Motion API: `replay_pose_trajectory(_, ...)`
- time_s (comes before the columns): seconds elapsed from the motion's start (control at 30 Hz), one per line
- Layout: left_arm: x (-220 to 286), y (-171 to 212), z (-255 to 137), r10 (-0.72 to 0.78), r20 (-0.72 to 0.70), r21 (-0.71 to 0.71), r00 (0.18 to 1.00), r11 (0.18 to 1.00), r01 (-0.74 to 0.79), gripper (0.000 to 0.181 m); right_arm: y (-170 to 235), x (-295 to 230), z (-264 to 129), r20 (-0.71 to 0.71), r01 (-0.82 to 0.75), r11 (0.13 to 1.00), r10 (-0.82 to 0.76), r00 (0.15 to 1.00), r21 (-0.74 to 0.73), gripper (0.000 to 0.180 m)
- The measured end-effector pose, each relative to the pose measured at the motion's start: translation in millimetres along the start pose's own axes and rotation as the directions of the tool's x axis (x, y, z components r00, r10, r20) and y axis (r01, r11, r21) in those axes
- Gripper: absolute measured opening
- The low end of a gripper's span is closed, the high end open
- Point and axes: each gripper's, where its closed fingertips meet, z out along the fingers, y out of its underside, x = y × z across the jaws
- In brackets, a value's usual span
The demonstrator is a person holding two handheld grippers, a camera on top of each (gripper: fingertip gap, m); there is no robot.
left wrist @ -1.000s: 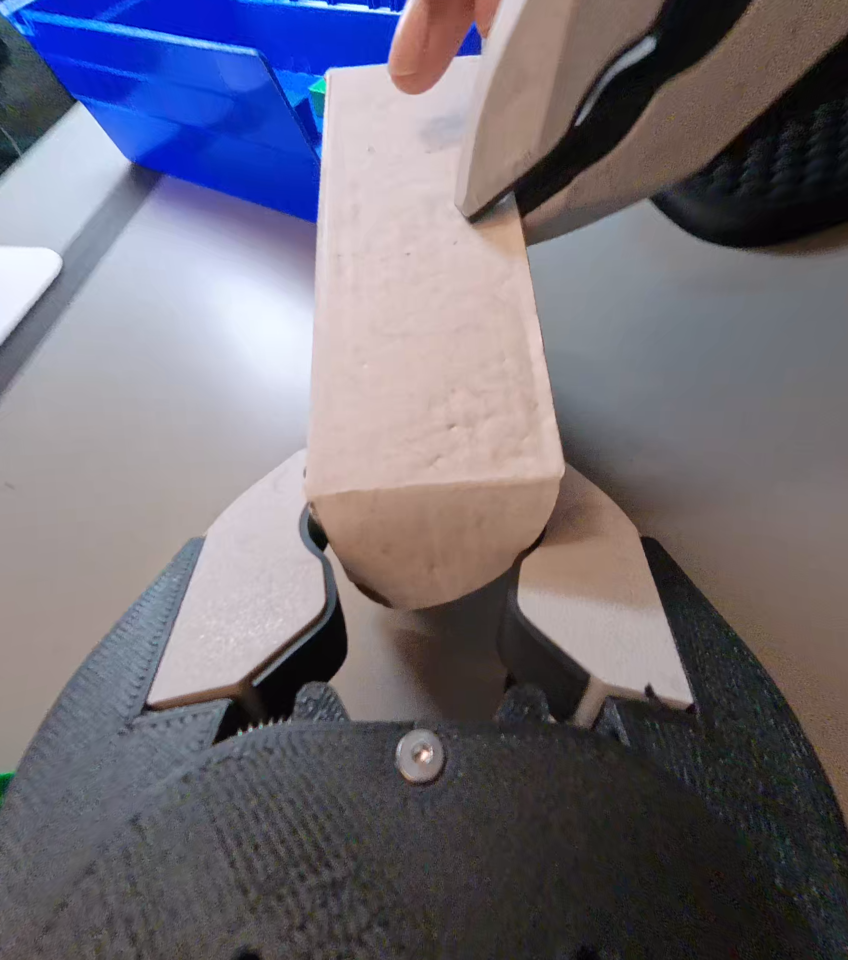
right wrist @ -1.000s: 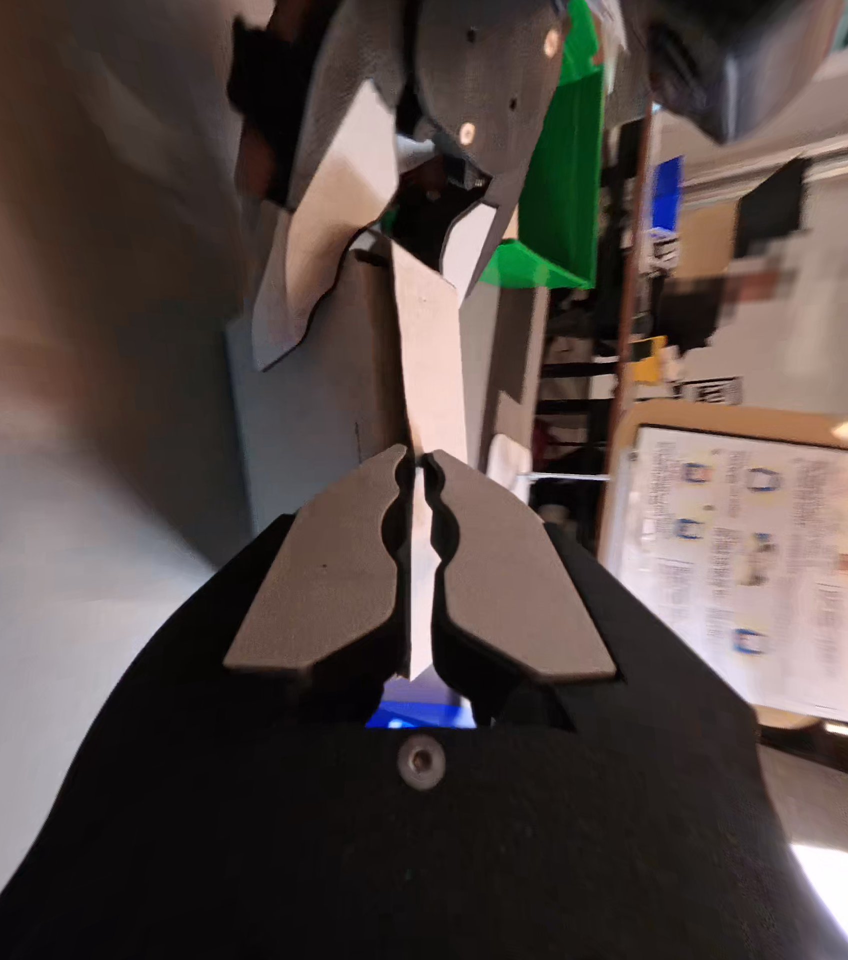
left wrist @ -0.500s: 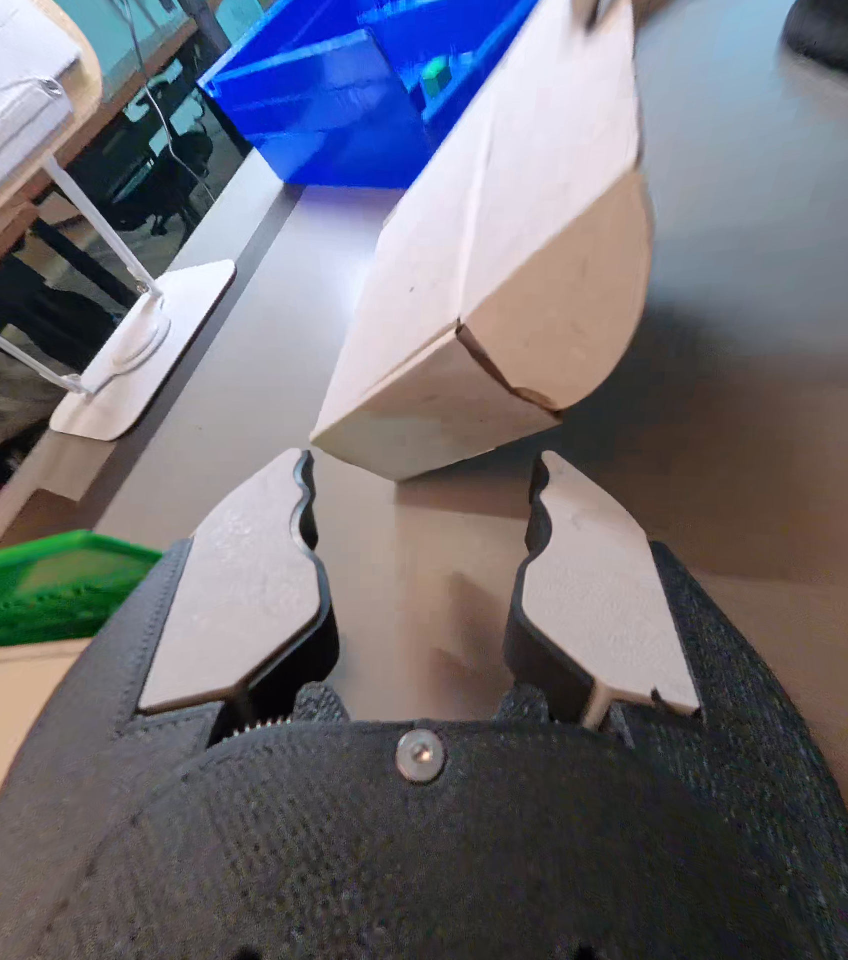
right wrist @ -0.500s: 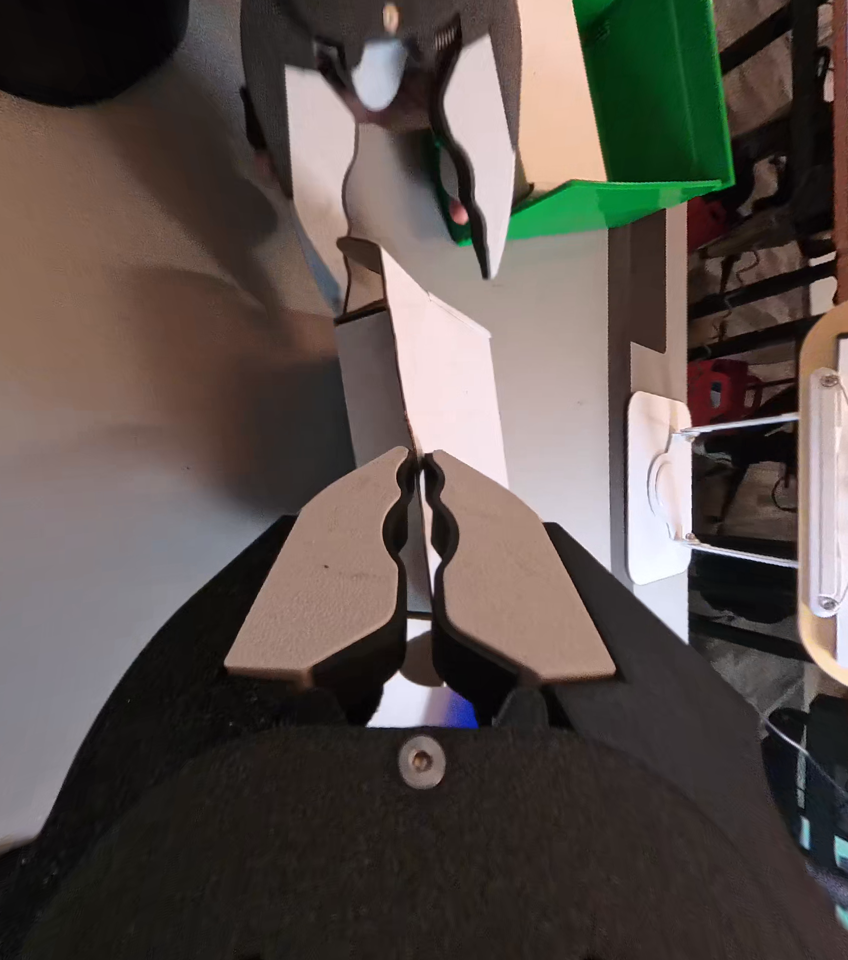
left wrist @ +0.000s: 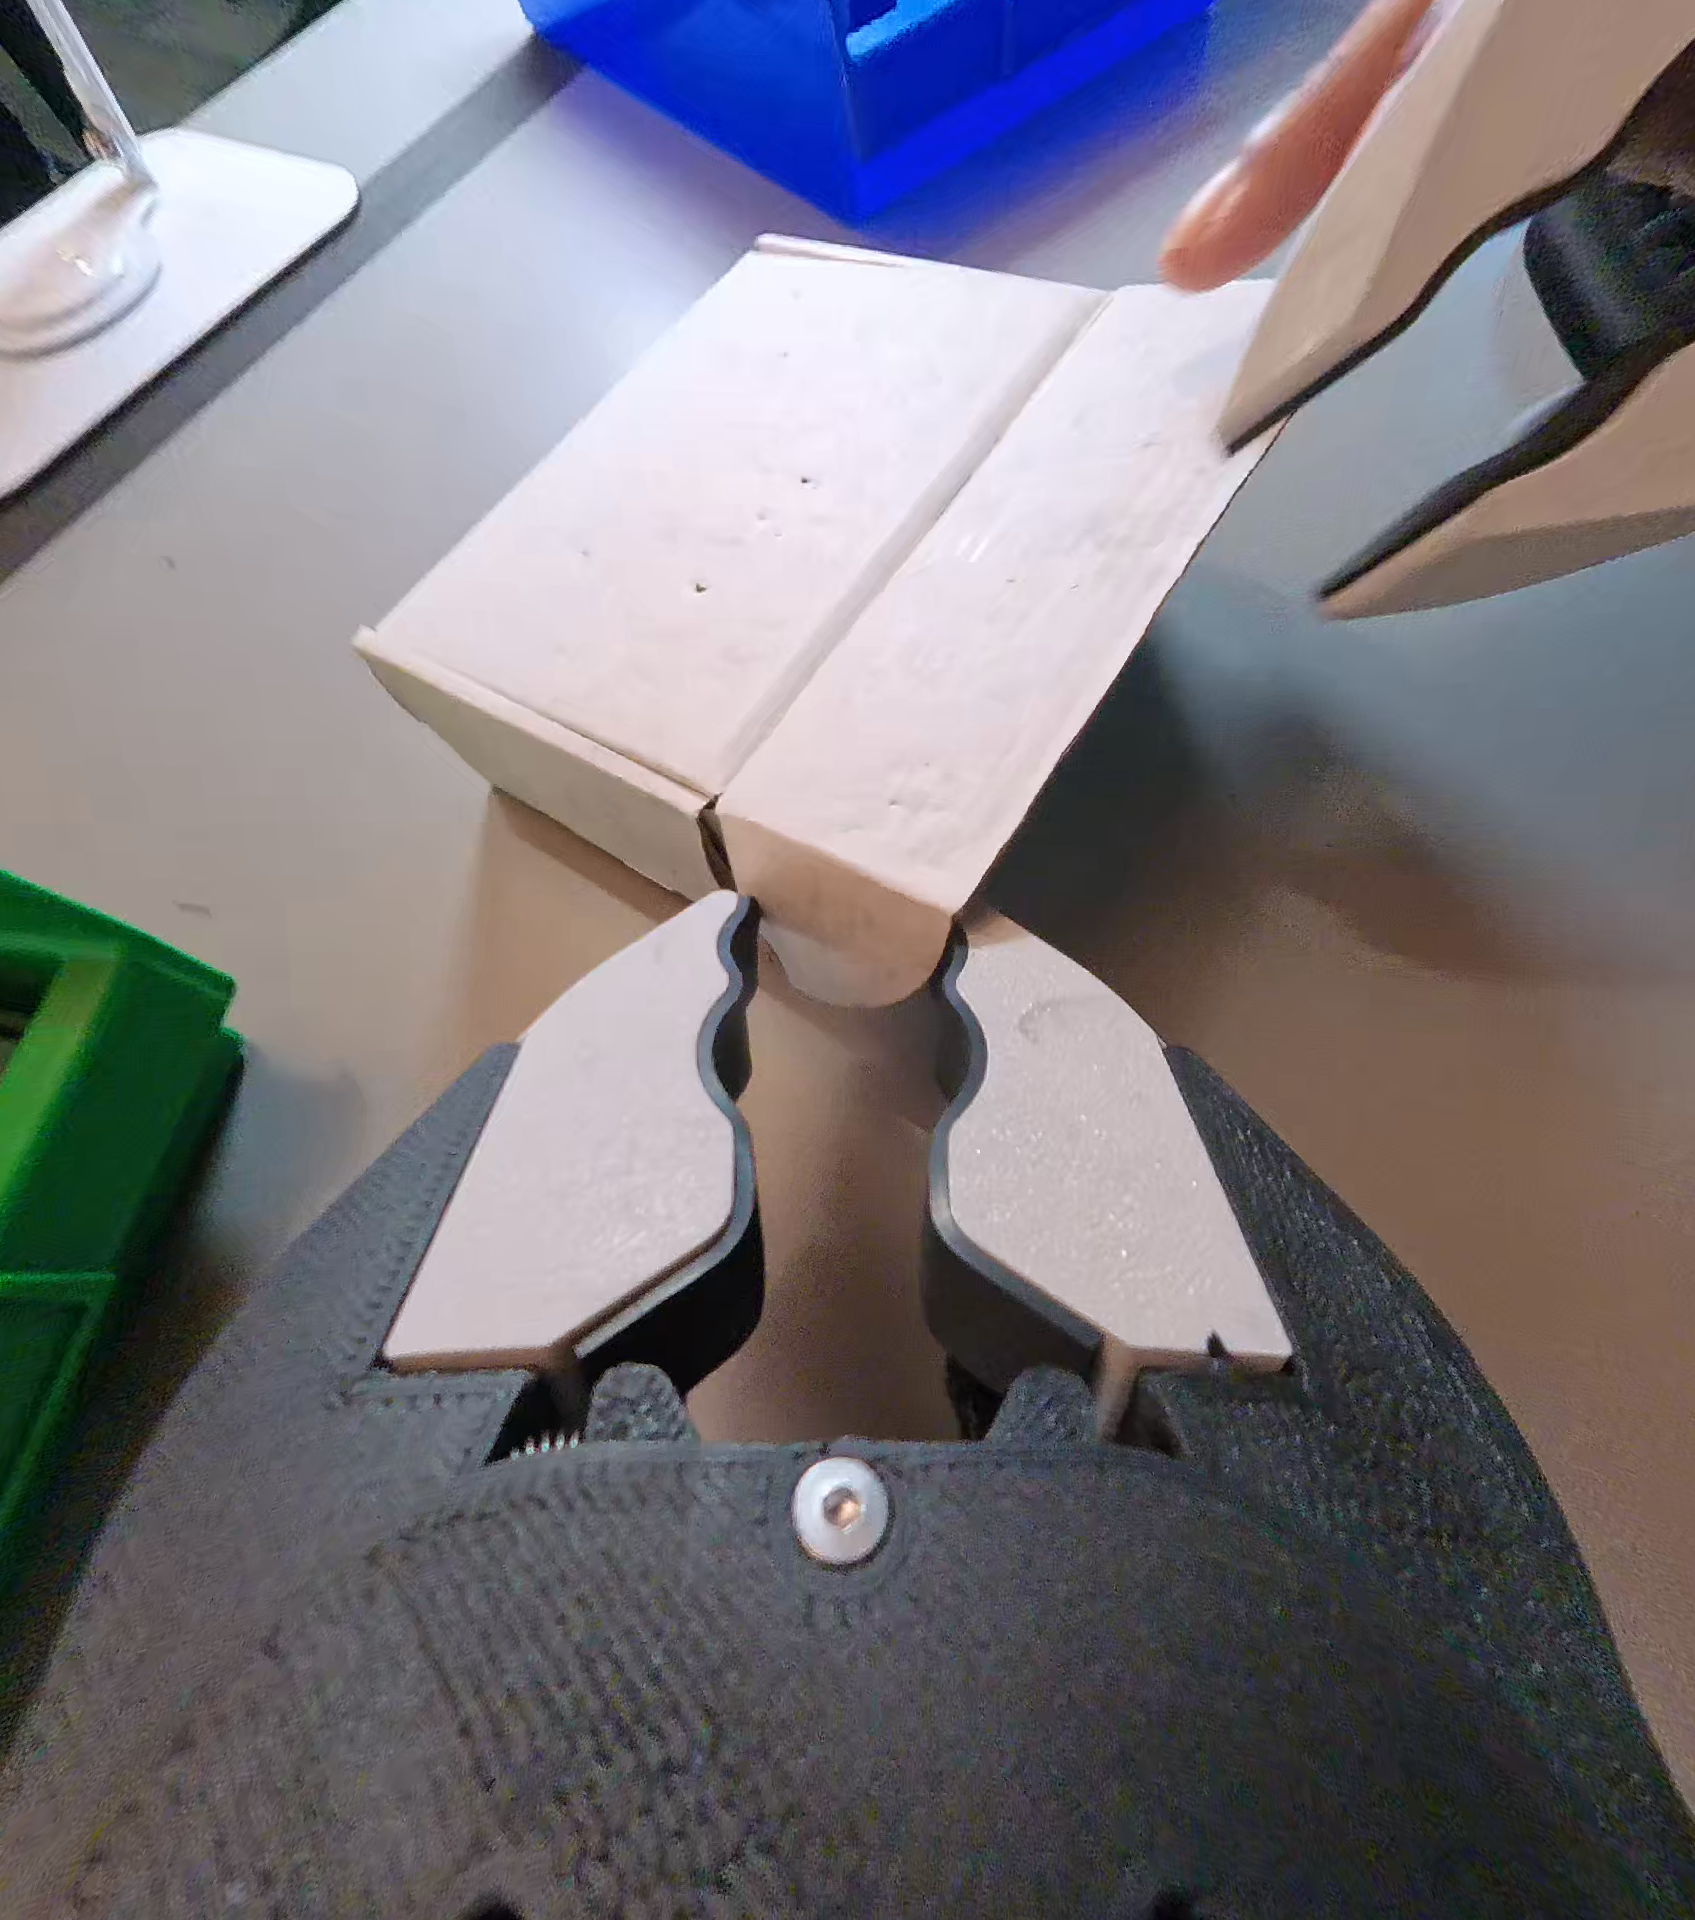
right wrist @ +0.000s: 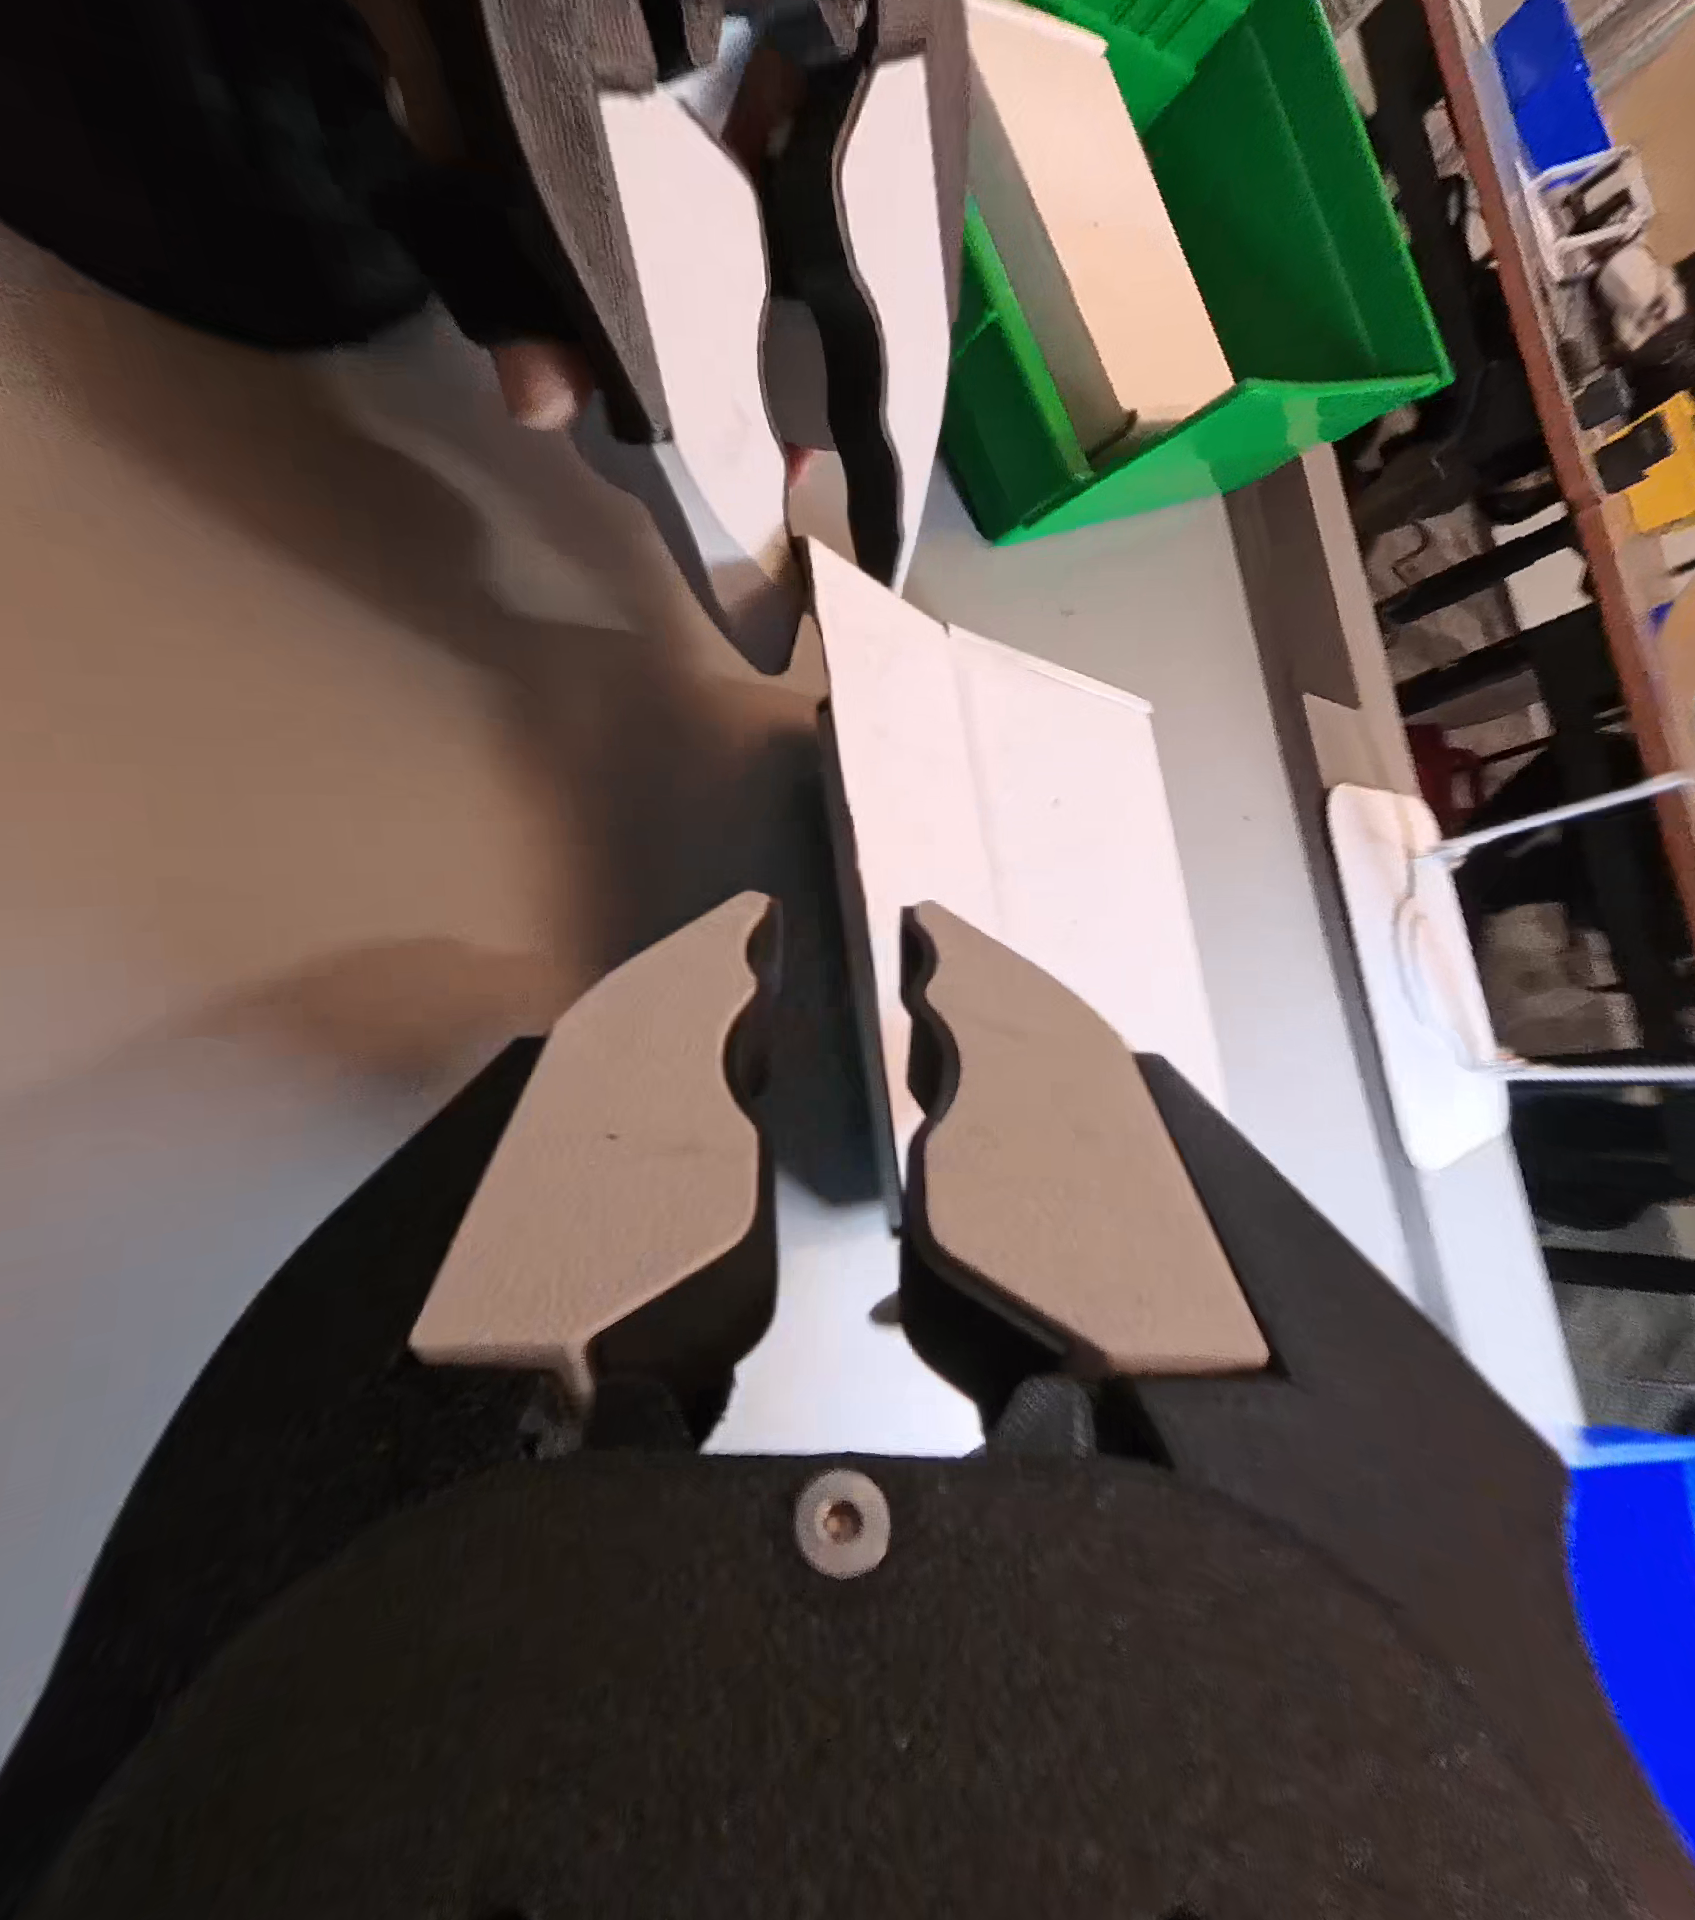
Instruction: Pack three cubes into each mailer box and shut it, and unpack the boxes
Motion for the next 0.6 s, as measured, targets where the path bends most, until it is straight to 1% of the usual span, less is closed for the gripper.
replay_pose_trajectory(0.07, 2.5, 5.6, -1.2, -0.047, -0.028, -0.026, 0.998, 0.999, 0.047, 0.031, 2.7, -1.6, -18.6, 0.051, -0.14, 0.989, 0.138, 0.989, 0.05, 0.031)
replay_pose_trajectory(0.1, 5.3, 8.0, -2.4, -0.07, -0.047, -0.04, 0.996, 0.997, 0.068, 0.032, 7.9, 1.9, -29.1, 0.076, -0.245, 0.967, 0.24, 0.968, 0.065, 0.033)
replay_pose_trajectory(0.13, 9.0, 9.6, -3.8, -0.088, -0.07, -0.048, 0.994, 0.995, 0.085, 0.033, 18.0, 6.4, -38.0, 0.097, -0.352, 0.934, 0.346, 0.933, 0.059, 0.037)
replay_pose_trajectory(0.17, 12.1, 10.2, -5.2, -0.108, -0.089, -0.05, 0.99, 0.993, 0.103, 0.034, 32.0, 9.6, -43.7, 0.113, -0.448, 0.893, 0.442, 0.89, 0.032, 0.044)
replay_pose_trajectory(0.2, 14.9, 10.0, -6.1, -0.13, -0.109, -0.048, 0.985, 0.991, 0.126, 0.035, 47.6, 12.6, -46.0, 0.11, -0.526, 0.851, 0.523, 0.845, 0.0, 0.047)
replay_pose_trajectory(0.23, 18.9, 9.2, -6.5, -0.16, -0.139, -0.048, 0.977, 0.987, 0.155, 0.037, 60.8, 14.0, -45.8, 0.105, -0.584, 0.812, 0.583, 0.806, -0.022, 0.047)
replay_pose_trajectory(0.3, 28.0, 7.7, -6.6, -0.239, -0.216, -0.073, 0.947, 0.971, 0.228, 0.041, 74.1, 7.0, -40.2, 0.147, -0.678, 0.732, 0.68, 0.718, -0.069, 0.05)
replay_pose_trajectory(0.37, 35.3, 3.5, -6.9, -0.319, -0.29, -0.091, 0.902, 0.948, 0.305, 0.046, 73.1, 0.0, -31.8, 0.213, -0.754, 0.65, 0.753, 0.623, -0.093, 0.052)
replay_pose_trajectory(0.4, 39.0, -0.7, -7.7, -0.357, -0.333, -0.09, 0.873, 0.933, 0.347, 0.046, 72.8, -1.6, -27.3, 0.232, -0.779, 0.617, 0.778, 0.584, -0.106, 0.056)
replay_pose_trajectory(0.43, 39.8, -3.7, -7.9, -0.397, -0.357, -0.092, 0.845, 0.916, 0.391, 0.05, 72.2, -1.9, -23.4, 0.245, -0.795, 0.596, 0.792, 0.559, -0.113, 0.058)
replay_pose_trajectory(0.47, 36.7, -4.1, -6.7, -0.427, -0.351, -0.094, 0.833, 0.901, 0.423, 0.05, 73.0, -0.7, -20.5, 0.244, -0.805, 0.582, 0.802, 0.545, -0.115, 0.057)
replay_pose_trajectory(0.57, 26.6, -2.9, -4.0, -0.452, -0.313, -0.074, 0.836, 0.888, 0.453, 0.045, 76.0, 2.8, -16.9, 0.237, -0.819, 0.562, 0.817, 0.527, -0.116, 0.042)
replay_pose_trajectory(0.6, 25.3, -1.9, -3.0, -0.452, -0.304, -0.073, 0.839, 0.889, 0.453, 0.041, 77.1, 3.9, -16.0, 0.232, -0.821, 0.56, 0.818, 0.526, -0.113, 0.04)
